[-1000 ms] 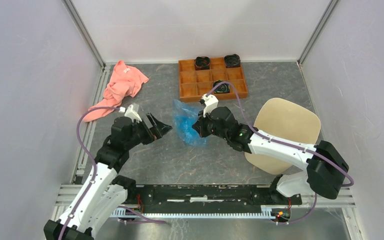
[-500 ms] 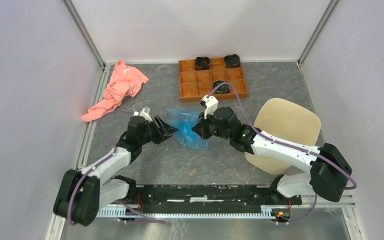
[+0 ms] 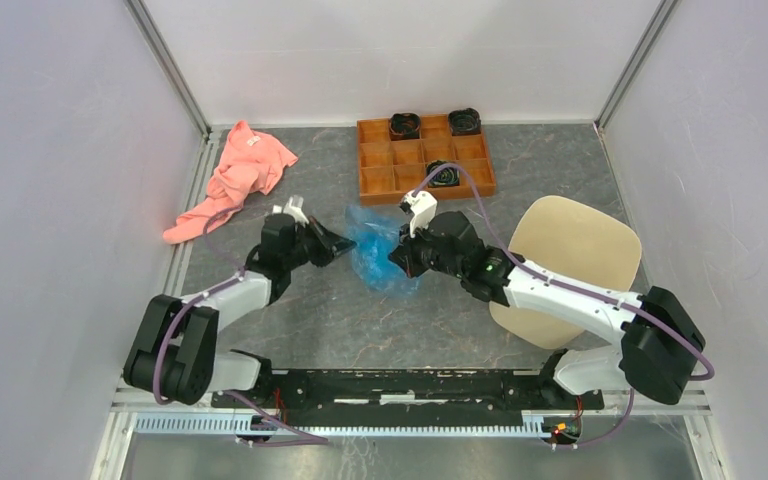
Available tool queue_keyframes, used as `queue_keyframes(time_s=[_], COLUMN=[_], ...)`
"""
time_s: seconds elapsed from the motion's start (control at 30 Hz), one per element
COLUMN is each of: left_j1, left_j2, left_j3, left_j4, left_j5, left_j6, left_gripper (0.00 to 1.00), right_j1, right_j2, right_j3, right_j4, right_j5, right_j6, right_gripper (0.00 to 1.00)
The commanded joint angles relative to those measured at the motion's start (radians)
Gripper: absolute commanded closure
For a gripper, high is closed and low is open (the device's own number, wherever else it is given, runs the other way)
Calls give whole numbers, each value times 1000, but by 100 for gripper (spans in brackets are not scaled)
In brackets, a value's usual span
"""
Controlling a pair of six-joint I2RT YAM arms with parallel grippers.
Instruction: Put the trash bags into the trash bin
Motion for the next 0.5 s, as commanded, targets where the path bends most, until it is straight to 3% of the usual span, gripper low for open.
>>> queue_keyframes(time_s=[0.0, 0.1, 0.17, 0.23, 0.33, 0.4, 0.47], left_j1=[31, 31, 21, 1, -3, -3, -3], left_j2=[-81, -218, -327, -439, -579, -641, -678], left_j3=[217, 451, 602, 708, 731, 648, 500], left_j4=[-104, -301, -364, -374, -390, -436, -495], left_j5=[34, 31, 46, 34, -17, -64, -116], left_j6=[70, 142, 178, 209, 218, 204, 163], left_gripper=[98, 98, 98, 98, 98, 98, 98], right_j1=[-21, -28, -24, -1, 51, 55, 56], right_j2=[3, 48, 43, -24, -200, -290, -306], right_j3=[124, 392, 557, 620, 484, 288, 145], right_j4=[-128, -320, -407, -390, -149, 52, 152], right_j5=[173, 347, 372, 347, 214, 152, 197], right_j6=[-121, -238, -296, -332, -362, -352, -332], right_gripper=[98, 97, 97, 98, 96, 87, 87])
